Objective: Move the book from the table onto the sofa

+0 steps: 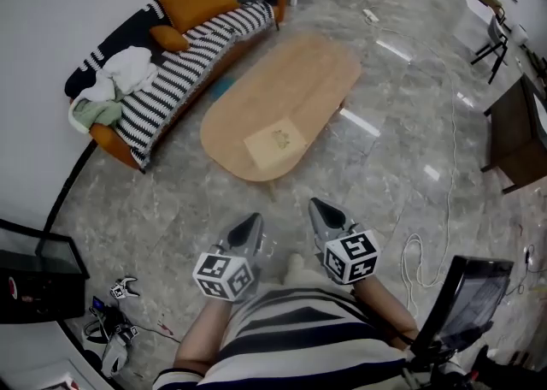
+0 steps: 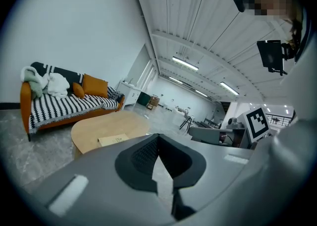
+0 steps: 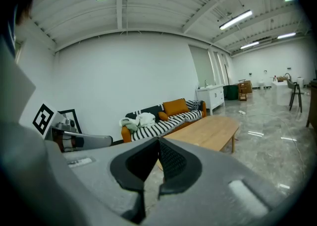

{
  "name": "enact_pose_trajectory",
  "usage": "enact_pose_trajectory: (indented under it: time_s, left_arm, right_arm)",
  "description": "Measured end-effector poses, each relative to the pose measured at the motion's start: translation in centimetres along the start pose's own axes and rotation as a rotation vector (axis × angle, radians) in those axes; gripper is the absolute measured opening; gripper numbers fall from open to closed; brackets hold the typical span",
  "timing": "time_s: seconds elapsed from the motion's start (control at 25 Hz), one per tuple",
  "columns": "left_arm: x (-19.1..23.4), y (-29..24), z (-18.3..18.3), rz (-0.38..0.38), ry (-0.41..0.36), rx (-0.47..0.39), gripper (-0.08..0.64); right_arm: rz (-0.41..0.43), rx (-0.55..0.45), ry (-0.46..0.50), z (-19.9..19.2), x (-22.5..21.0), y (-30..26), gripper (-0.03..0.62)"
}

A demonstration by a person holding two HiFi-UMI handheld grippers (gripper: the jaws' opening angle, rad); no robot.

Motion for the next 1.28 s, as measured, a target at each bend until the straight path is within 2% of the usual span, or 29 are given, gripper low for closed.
enact_pose_trajectory:
  time_s: [0.16,0.32,0.56,0.92,1.28]
  left_arm:
    - [-1.1,-2.2,0.3,-0.028,-0.031,0.024,0.005]
    - [-1.3,-4.5,0.6,-0.022,-0.08,0.039,0.005]
    - [-0.9,-6.5,0.7,-0.019,-0.079,0.064,0.005]
    - [2.8,-9.9,0.6,-0.031,-0.033,0.106,0.005]
    - [8.1,-13.4,1.6,-0.083,-0.055,0.18,0.005]
  right_arm:
    - [0.028,0.013,0.009,0.0,-1.2,-0.3,0.003]
    - [0.046,0.021,0.022,-0.2,-2.1,-1.3,0.003]
    - [0.05,0.041,0.021,-0.2,-3.1,-2.4,0.003]
    - [-0.001,0.095,-0.005,-0.5,-5.0,-6.2,0.003]
    - [-0.074,0.122,-0.005,1.0,-6.3,-12.3,0.003]
Point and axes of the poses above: the fingertips, and each gripper's own axes: y backward along the fingers, x to its left, z out of its top, the point moved 1 cm from there along y, backward along the fingers, and after that the axes turned 7 degrees about -y, right-handed, at the moved point
